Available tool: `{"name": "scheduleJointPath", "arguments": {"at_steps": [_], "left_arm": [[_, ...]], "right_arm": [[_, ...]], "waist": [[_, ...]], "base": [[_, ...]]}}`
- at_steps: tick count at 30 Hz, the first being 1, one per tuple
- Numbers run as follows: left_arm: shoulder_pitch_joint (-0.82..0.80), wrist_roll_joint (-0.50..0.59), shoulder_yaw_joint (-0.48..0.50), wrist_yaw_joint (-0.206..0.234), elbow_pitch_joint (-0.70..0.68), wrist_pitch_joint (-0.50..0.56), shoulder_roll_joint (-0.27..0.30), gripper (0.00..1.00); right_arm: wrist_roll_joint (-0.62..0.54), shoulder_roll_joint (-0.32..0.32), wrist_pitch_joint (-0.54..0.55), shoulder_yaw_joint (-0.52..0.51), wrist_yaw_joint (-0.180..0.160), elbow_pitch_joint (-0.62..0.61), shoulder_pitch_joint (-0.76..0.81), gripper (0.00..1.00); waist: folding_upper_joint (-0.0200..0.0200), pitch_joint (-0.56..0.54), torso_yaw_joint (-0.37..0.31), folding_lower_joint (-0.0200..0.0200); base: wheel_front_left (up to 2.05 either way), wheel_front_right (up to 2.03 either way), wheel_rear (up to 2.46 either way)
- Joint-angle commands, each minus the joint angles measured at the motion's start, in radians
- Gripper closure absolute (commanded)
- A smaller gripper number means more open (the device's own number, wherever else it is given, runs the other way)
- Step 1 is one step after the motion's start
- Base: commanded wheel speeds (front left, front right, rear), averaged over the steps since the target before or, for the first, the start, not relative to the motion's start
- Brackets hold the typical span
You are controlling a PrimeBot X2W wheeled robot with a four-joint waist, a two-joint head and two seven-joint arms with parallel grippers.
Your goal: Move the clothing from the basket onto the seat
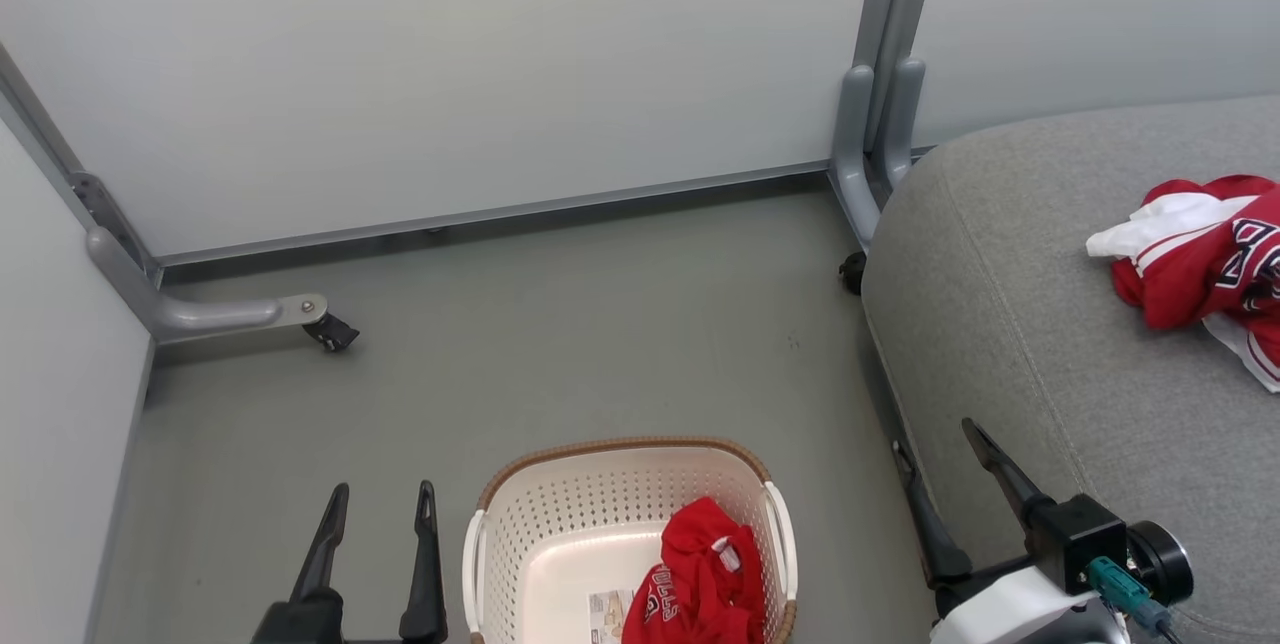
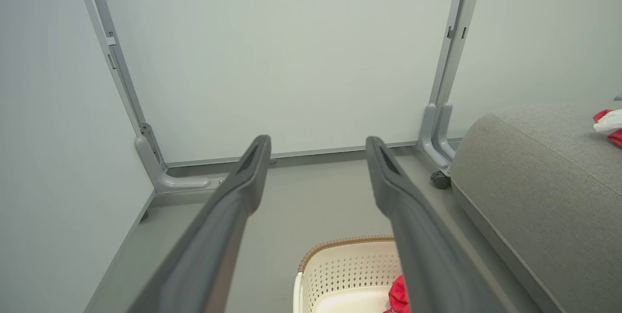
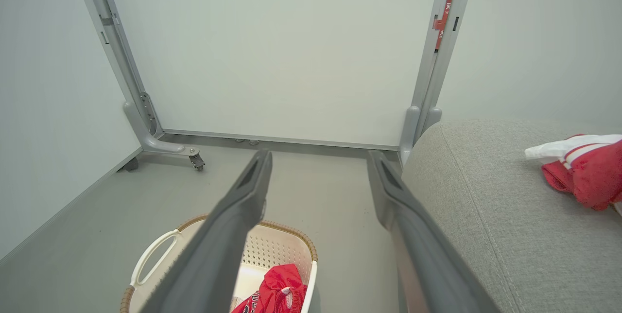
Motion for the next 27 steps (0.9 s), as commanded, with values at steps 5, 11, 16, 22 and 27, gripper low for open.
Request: {"name": "scheduleJointPath", "arguments": {"at_steps": [5,11,16,22,27], "left_arm": [[0.065,0.024,0.03,0.005,-0.011,0.0,-0.002,0.0],[0.093,0.017,0.031,0.009,-0.003,0.0,-0.003,0.0],[0.099,0.009,0.025,0.012,0.003,0.0,-0.003,0.0],[0.098,0.007,0.011,0.017,0.016,-0.001,-0.003,0.0],[0.09,0.005,0.006,0.018,0.017,-0.001,-0.003,0.0]], "right_arm": [[-0.001,-0.002,-0.002,-0.008,-0.001,-0.029,0.042,0.0],[-0.004,-0.002,-0.002,0.008,-0.001,-0.038,0.054,0.0],[-0.011,-0.002,-0.002,0.022,-0.001,-0.035,0.05,0.0],[-0.005,-0.002,-0.002,0.025,-0.001,-0.035,0.062,0.0],[0.0,-0.002,-0.002,0.025,-0.001,-0.031,0.063,0.0]], "waist": [[0.0,-0.034,-0.02,0.0],[0.0,-0.046,-0.03,0.0],[0.0,-0.049,-0.034,0.0],[0.0,-0.053,-0.033,0.0],[0.0,-0.051,-0.032,0.0]], "base": [[0.0,0.0,0.0],[0.0,0.0,0.0],[0.0,0.0,0.0],[0.0,0.0,0.0],[0.0,0.0,0.0]]}}
